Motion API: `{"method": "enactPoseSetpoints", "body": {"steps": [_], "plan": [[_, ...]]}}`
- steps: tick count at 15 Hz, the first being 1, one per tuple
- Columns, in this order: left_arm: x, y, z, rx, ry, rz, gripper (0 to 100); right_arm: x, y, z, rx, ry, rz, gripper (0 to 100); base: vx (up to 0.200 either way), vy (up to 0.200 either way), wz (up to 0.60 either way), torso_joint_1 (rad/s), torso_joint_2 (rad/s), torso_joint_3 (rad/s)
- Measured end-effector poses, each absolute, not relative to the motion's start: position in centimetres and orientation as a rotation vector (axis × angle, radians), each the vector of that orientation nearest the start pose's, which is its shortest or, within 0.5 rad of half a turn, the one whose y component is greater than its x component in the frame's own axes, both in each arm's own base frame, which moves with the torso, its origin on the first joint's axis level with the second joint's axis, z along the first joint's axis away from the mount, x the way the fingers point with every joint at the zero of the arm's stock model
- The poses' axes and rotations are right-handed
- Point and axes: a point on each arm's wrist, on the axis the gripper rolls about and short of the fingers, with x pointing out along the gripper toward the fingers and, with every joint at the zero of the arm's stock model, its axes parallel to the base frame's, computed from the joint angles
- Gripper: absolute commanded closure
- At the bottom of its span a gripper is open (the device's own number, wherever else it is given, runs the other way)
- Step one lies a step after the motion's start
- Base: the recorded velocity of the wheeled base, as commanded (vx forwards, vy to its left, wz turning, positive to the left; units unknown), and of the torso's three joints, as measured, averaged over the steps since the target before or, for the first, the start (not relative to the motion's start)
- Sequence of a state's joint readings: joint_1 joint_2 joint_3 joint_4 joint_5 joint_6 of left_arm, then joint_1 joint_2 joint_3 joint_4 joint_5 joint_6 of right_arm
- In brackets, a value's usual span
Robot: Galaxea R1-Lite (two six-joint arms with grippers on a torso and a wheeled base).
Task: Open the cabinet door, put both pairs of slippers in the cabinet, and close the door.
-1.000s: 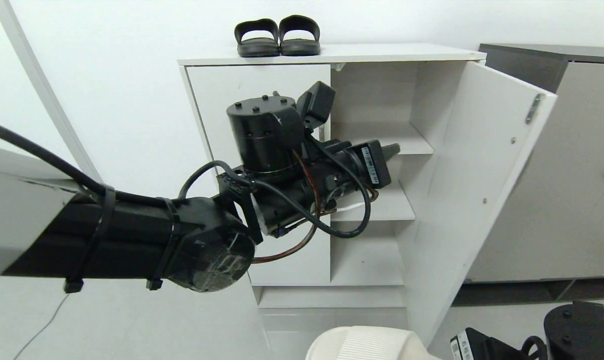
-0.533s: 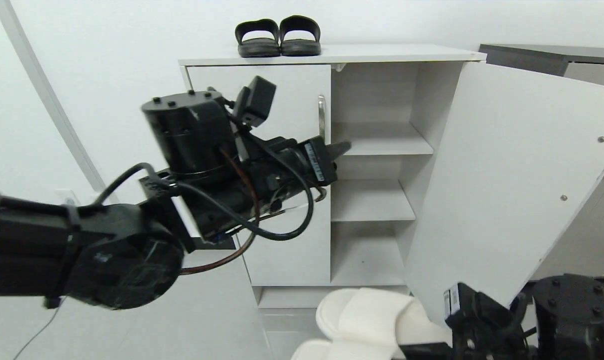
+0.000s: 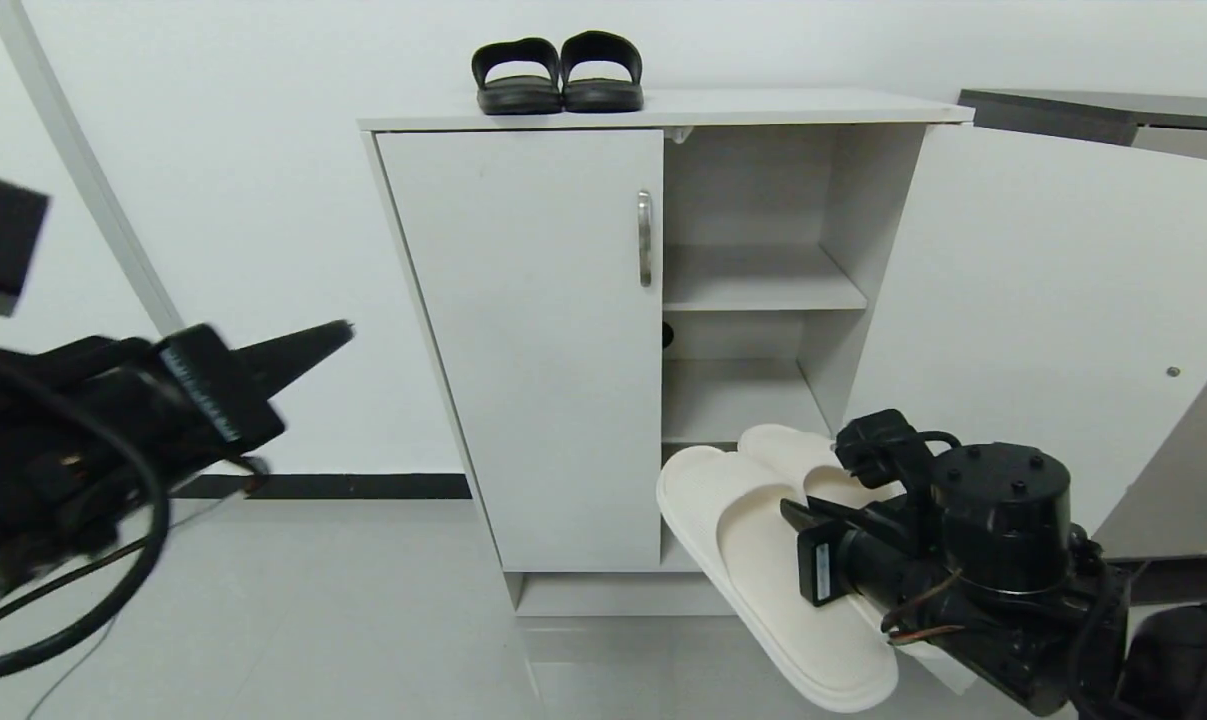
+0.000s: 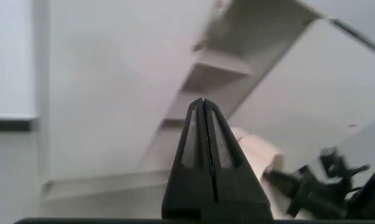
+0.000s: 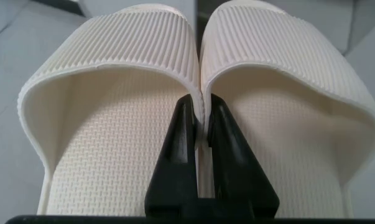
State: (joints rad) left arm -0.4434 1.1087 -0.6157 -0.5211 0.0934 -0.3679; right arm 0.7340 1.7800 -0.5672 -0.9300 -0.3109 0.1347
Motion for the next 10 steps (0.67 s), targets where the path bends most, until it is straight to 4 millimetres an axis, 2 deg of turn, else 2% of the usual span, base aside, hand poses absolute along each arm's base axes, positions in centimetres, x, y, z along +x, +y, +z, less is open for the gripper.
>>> {"method": "enactPoseSetpoints", "body": {"steps": [3, 5, 7, 10], "plan": [[8.3, -2.3, 24.0, -0.317, 0.044, -0.154, 100, 24.2, 19.5, 11.9, -0.001, 0.285, 0.317, 100, 0.000, 0.000, 0.00, 0.000, 0.00, 0.000], [4.6, -0.4, 22.1, -0.297, 0.011, 0.013, 100, 24.6, 19.8, 11.1, -0.011, 0.302, 0.312, 100, 0.000, 0.000, 0.00, 0.000, 0.00, 0.000], [1.8, 0.4, 19.1, -0.263, -0.005, 0.149, 100, 24.8, 19.9, 10.6, -0.018, 0.313, 0.309, 100, 0.000, 0.000, 0.00, 0.000, 0.00, 0.000], [-0.4, 0.4, 13.9, -0.201, 0.006, 0.194, 100, 24.8, 20.1, 10.1, -0.028, 0.329, 0.311, 100, 0.000, 0.000, 0.00, 0.000, 0.00, 0.000]]}}
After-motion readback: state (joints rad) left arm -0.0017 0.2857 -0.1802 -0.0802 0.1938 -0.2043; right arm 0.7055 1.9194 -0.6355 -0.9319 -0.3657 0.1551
